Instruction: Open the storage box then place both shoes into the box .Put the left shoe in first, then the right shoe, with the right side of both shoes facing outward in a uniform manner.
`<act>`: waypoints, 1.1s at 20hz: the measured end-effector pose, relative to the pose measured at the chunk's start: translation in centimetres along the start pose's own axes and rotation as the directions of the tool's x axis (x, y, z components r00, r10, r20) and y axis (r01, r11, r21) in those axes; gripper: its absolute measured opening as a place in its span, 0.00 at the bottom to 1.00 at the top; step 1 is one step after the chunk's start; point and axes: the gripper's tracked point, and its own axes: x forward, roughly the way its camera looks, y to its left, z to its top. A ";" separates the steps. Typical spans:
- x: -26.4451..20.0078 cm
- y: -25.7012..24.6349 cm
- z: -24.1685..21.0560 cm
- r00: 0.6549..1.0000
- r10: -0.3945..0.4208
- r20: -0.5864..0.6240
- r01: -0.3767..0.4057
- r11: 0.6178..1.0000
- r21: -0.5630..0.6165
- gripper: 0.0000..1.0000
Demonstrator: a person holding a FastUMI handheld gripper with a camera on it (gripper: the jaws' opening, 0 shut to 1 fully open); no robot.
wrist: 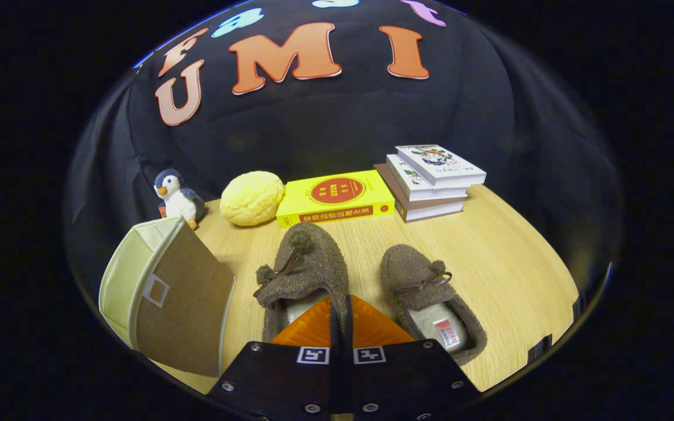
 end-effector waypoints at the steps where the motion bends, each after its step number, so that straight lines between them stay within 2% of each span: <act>1: -0.8 0.7 0.9 1.000 -0.008 0.014 0.008 1.000 0.006 0.01; 6: -5.7 5.0 5.5 0.994 -0.034 0.104 0.031 0.999 0.030 0.01; 11: -9.4 11.6 7.0 0.990 0.001 0.144 -0.014 0.996 0.093 0.01; 16: -10.2 17.8 6.2 0.987 0.040 0.154 -0.056 0.993 0.100 0.01; 20: -9.4 22.9 3.8 0.989 0.106 0.102 -0.118 0.985 0.127 0.01; 22: -8.6 24.4 2.8 0.991 0.106 0.083 -0.115 0.987 0.108 0.01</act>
